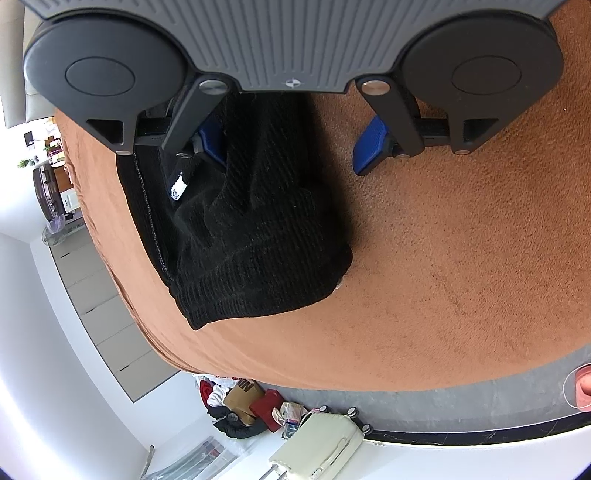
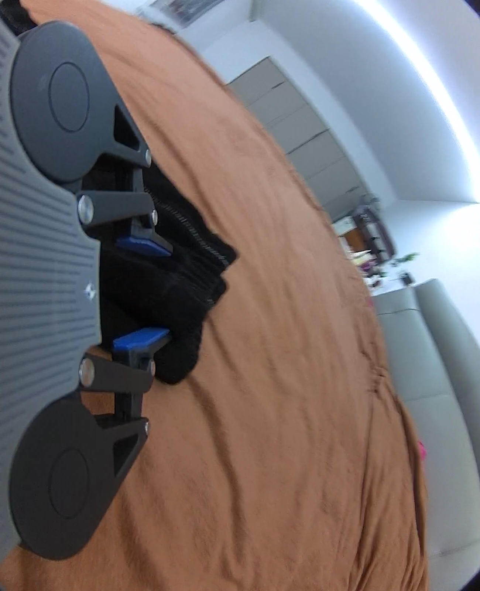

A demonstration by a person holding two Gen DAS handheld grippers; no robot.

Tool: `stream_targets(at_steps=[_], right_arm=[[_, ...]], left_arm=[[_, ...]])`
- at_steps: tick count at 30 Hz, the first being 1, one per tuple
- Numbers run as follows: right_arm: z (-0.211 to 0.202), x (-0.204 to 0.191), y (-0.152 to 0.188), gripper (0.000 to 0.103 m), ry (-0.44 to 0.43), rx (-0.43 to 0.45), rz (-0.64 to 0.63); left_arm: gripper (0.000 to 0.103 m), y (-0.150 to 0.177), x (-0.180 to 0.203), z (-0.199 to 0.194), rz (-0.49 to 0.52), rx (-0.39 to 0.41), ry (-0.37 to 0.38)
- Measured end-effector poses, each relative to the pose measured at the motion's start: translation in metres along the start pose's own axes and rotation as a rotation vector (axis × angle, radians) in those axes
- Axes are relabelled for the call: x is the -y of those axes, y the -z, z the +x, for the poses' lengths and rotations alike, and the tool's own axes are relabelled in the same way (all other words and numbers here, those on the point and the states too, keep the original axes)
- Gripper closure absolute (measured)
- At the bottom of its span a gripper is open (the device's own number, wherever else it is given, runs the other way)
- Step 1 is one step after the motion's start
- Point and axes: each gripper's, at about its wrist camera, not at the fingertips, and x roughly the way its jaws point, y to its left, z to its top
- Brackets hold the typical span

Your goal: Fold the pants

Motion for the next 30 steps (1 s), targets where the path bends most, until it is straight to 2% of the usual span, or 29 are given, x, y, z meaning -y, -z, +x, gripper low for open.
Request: stream_targets(at_steps=[2,5,7,10,13,14,15,16,17,19,21,26,30], right_arm=[[-0.001,-0.003,-0.004,0.091,-0.001,0.002,-0.005],[-0.014,0.007,-0.014,0.095,-0.098,0.108,0.099],[-0.02,0.009,-0.019,0.095,-0.113,0.161,0.103],[-0.013,0.018,-0.014,0.095,-0.053,0.117,0.133],[0.01,0.03,0.004,0.094,0.04,-0.018,0.155],[0.01,0.032,0.007,0.094,0.033,-0.017,0.158],[0.007,0.034,0.007,0.09,0.011,0.002,0.162],[0.002,0.035,0.006,0.08,-0.008,0.016,0.176],[-0.003,0.037,0.006,0.065,-0.02,0.034,0.195],[-0.014,0.043,0.005,0.05,-0.013,0.075,0.236],[-0.017,0.054,0.004,0.05,-0.038,0.078,0.295],[-0.003,0.077,0.005,0.049,-0.152,-0.02,0.446],[0.015,0.071,0.005,0.041,-0.157,-0.097,0.415]], left_arm=[[0.016,-0.001,0.001,0.0,0.005,-0.003,-0.001],[0.016,-0.002,0.003,0.0,0.021,-0.003,-0.003],[0.016,-0.002,0.004,0.001,0.028,-0.006,0.001],[0.016,-0.003,0.006,0.003,0.044,-0.009,0.003],[0.016,-0.003,0.007,0.004,0.064,-0.005,-0.002],[0.016,-0.003,0.007,0.004,0.068,-0.006,-0.001],[0.016,-0.003,0.007,0.004,0.071,-0.007,0.001],[0.016,-0.004,0.007,0.005,0.071,-0.009,0.004],[0.016,-0.003,0.005,0.005,0.07,-0.009,0.007],[0.015,-0.003,0.003,0.005,0.062,-0.008,0.011],[0.014,-0.002,0.003,0.006,0.058,-0.002,0.01],[0.014,0.006,0.008,0.006,0.065,0.005,-0.004],[0.014,0.006,0.009,0.005,0.057,-0.002,-0.006]])
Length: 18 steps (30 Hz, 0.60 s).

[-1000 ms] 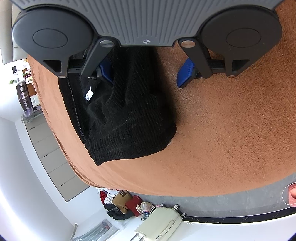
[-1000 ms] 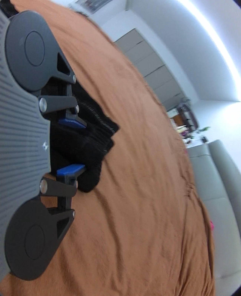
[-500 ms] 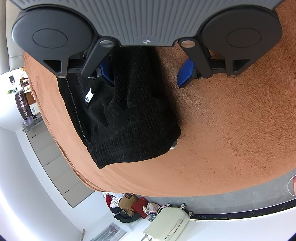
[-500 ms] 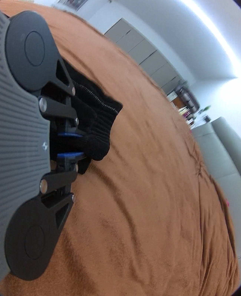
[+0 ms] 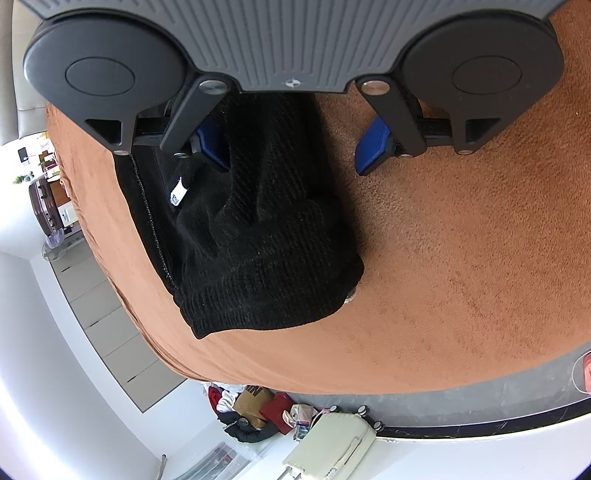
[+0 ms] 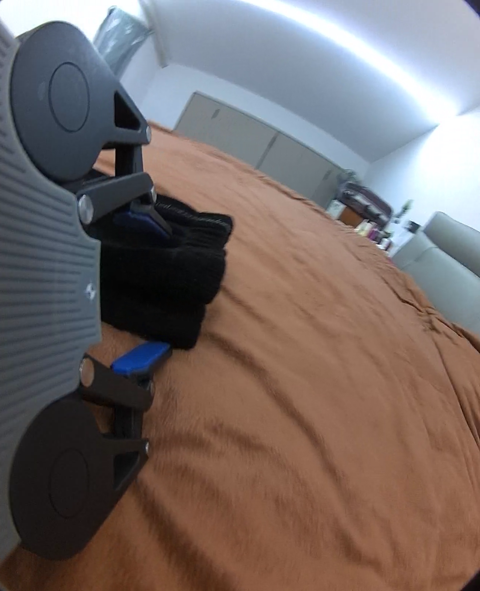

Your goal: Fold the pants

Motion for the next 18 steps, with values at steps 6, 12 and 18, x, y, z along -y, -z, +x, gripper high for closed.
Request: stream_targets(at_steps=[6,12,18], right_arm=[[0.019,-0.012,-0.009,0.047,0.069,-0.064,0.001],[0.009,-0.005,-0.01,0.077,-0.014,-0.055,0.08],[-0.011,-0.057,0.005,0.079,0.062,0.068,-0.166]], left_arm=[[0.014,-0.001,0.001,0.0,-0.001,0.002,-0.007],[0.014,-0.001,0.001,0.001,-0.002,0.0,-0.006],[0.015,-0.005,-0.004,0.0,-0.007,-0.011,0.009]])
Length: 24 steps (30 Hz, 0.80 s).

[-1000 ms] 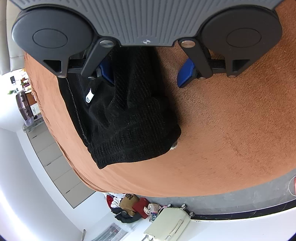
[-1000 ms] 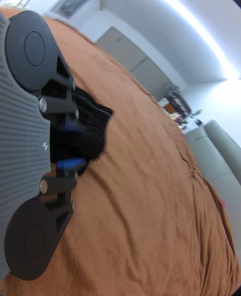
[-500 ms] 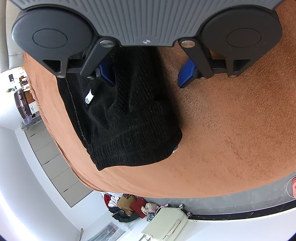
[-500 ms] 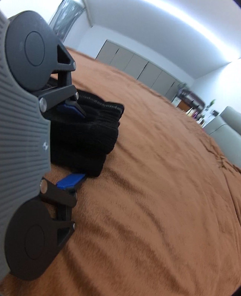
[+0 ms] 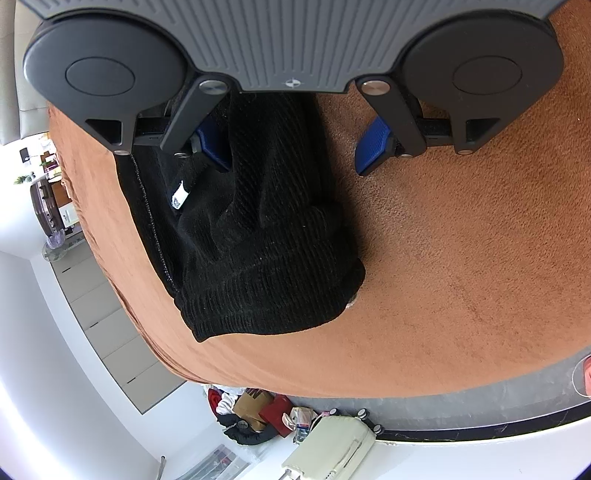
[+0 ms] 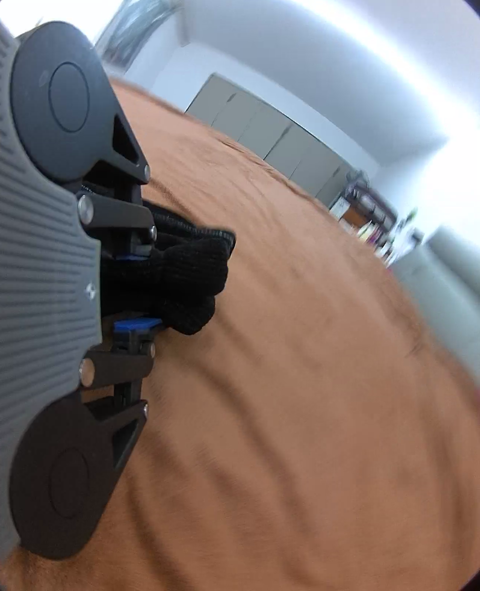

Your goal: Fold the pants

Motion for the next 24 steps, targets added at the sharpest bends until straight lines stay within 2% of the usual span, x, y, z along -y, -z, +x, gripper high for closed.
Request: stream_targets(at_steps=[4,8,11,15,18,21,24], right_arm=[[-0.033,-0.071,0.013,0.08,-0.025,0.143,-0.291],[-0.067,-0.142,0.058,0.08,-0.113,0.268,-0.66],[-0.083,-0.179,0.104,0.08,-0.2,0.289,-0.873],[-0.094,-0.21,0.175,0.08,-0.269,0.309,-1.149],[-0.096,-0.224,0.223,0.081,-0.326,0.275,-1.277],[-0.081,-0.234,0.267,0.081,-0.318,0.161,-1.418],[-0.07,-0.229,0.295,0.081,-0.292,0.081,-1.476]], left_arm=[[0.015,-0.001,-0.004,-0.001,-0.007,0.005,0.01],[0.015,0.001,-0.004,-0.002,-0.001,0.015,0.007],[0.015,0.001,-0.004,-0.003,-0.003,0.011,0.012],[0.015,0.0,-0.008,-0.004,-0.009,0.006,0.022],[0.015,-0.002,-0.009,-0.005,-0.01,0.004,0.024],[0.016,-0.004,-0.01,-0.006,-0.012,0.001,0.025],[0.016,-0.005,-0.012,-0.008,-0.017,0.0,0.034]])
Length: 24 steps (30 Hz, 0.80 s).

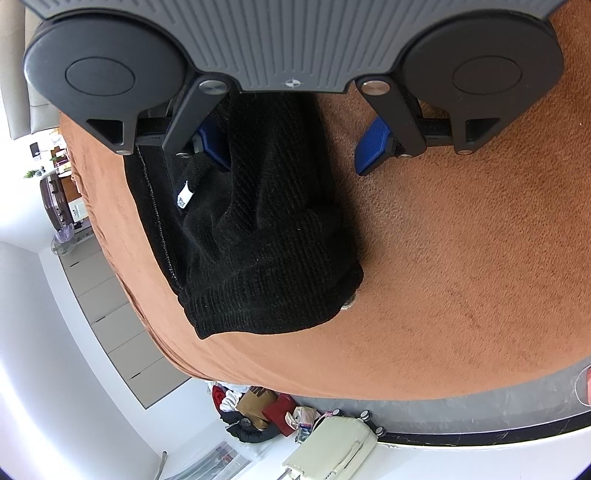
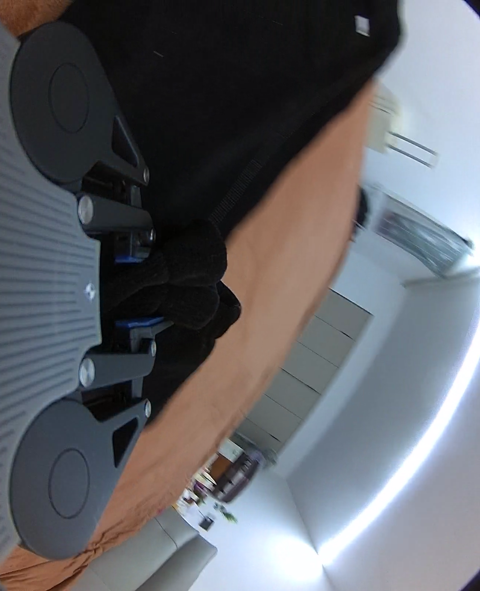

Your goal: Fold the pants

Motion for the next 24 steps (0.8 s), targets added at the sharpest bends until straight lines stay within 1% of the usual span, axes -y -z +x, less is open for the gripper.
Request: stream_targets(at_steps=[3,6,10,11,12,14,15,17,18,20,21,22,23,24], right_arm=[[0.004,-0.011,0.013,0.081,-0.026,-0.035,-0.011],[0.002,-0.014,0.023,0.076,-0.072,-0.066,-0.027],[0.003,-0.008,0.016,0.07,-0.102,-0.088,-0.078],[-0.009,-0.012,0.014,0.069,-0.113,-0.088,-0.078],[-0.011,-0.007,0.013,0.067,-0.138,-0.091,-0.066],[-0.017,0.001,0.014,0.057,-0.222,-0.097,-0.04],[-0.02,0.004,0.014,0.056,-0.253,-0.093,-0.041],[-0.025,0.012,0.014,0.054,-0.302,-0.095,-0.038],[-0.028,0.02,0.012,0.054,-0.332,-0.095,-0.016],[-0.034,0.033,0.01,0.054,-0.421,-0.086,0.063],[-0.036,0.04,0.009,0.055,-0.442,-0.083,0.099],[-0.035,0.042,0.009,0.06,-0.433,-0.087,0.11],[-0.033,0.042,0.008,0.061,-0.408,-0.1,0.094],[-0.03,0.04,0.007,0.061,-0.402,-0.108,0.069]], left_arm=[[0.016,0.0,-0.004,0.0,-0.003,0.001,0.013],[0.016,-0.001,-0.005,0.0,-0.003,0.003,0.013],[0.016,-0.001,-0.003,0.0,-0.006,0.004,0.007],[0.016,-0.001,-0.004,0.0,-0.007,0.003,0.009],[0.016,-0.001,-0.004,0.001,-0.008,0.002,0.011],[0.016,-0.002,-0.005,0.001,-0.008,-0.001,0.013],[0.016,-0.002,-0.005,0.001,-0.008,-0.003,0.014],[0.016,-0.003,-0.006,0.001,-0.009,-0.004,0.016],[0.016,-0.003,-0.006,0.001,-0.01,-0.004,0.016],[0.016,-0.003,-0.007,0.002,-0.009,-0.002,0.017],[0.016,-0.003,-0.007,0.002,-0.009,-0.001,0.017],[0.016,-0.003,-0.006,0.002,-0.009,-0.001,0.017],[0.016,-0.002,-0.006,0.002,-0.009,0.0,0.017],[0.016,-0.002,-0.006,0.002,-0.01,0.0,0.017]])
